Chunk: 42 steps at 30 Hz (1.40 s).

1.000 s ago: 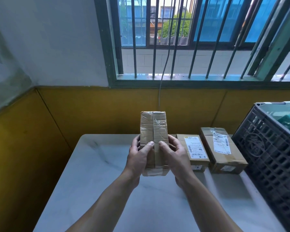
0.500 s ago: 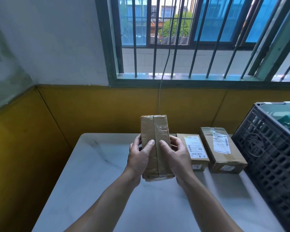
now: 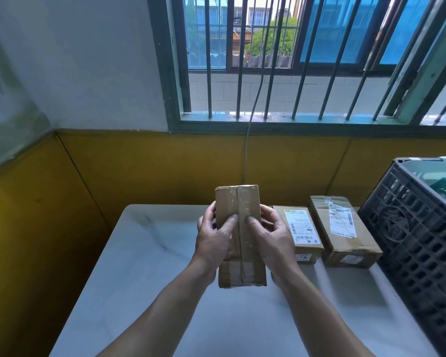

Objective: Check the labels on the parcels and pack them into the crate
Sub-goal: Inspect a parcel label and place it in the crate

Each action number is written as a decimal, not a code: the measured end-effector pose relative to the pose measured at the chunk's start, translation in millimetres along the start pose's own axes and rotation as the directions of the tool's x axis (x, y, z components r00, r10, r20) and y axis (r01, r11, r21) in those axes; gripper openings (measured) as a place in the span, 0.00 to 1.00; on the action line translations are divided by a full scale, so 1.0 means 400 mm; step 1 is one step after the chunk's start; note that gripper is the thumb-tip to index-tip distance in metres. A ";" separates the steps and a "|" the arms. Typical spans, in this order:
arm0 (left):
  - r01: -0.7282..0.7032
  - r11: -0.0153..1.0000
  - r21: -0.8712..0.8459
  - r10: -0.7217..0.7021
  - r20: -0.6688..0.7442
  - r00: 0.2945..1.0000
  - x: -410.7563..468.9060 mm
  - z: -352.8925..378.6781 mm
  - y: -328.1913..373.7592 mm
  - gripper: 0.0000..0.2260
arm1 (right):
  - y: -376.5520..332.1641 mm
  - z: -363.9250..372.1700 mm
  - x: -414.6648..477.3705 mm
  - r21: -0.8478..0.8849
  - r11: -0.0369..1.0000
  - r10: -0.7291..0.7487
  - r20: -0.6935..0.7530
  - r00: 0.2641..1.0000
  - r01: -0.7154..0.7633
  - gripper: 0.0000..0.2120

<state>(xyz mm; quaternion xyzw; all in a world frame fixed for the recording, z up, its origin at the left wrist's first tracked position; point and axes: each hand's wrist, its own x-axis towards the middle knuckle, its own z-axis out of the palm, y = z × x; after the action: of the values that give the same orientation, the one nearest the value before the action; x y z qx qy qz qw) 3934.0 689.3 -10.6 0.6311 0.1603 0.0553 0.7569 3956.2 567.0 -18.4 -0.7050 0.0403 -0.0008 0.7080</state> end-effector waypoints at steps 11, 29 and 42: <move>-0.032 0.999 0.003 0.032 0.017 0.999 0.002 -0.001 0.006 0.18 | -0.018 0.010 -0.006 -0.005 1.000 -0.014 0.012 1.000 0.014 0.21; 0.001 1.000 -0.009 0.000 0.017 1.000 0.002 0.004 0.017 0.22 | -0.030 0.024 -0.002 0.036 0.999 0.016 -0.057 0.998 -0.014 0.15; -0.008 1.000 0.027 0.008 0.010 1.000 0.008 0.002 0.012 0.27 | -0.021 0.019 0.001 -0.014 0.999 0.049 -0.017 0.999 -0.049 0.18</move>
<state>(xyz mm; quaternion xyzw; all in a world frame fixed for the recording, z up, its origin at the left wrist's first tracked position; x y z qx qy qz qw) 3937.6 690.6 -6.4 0.6424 0.1547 0.0530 0.7488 3957.6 574.6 -9.9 -0.7089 0.0636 0.0110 0.7024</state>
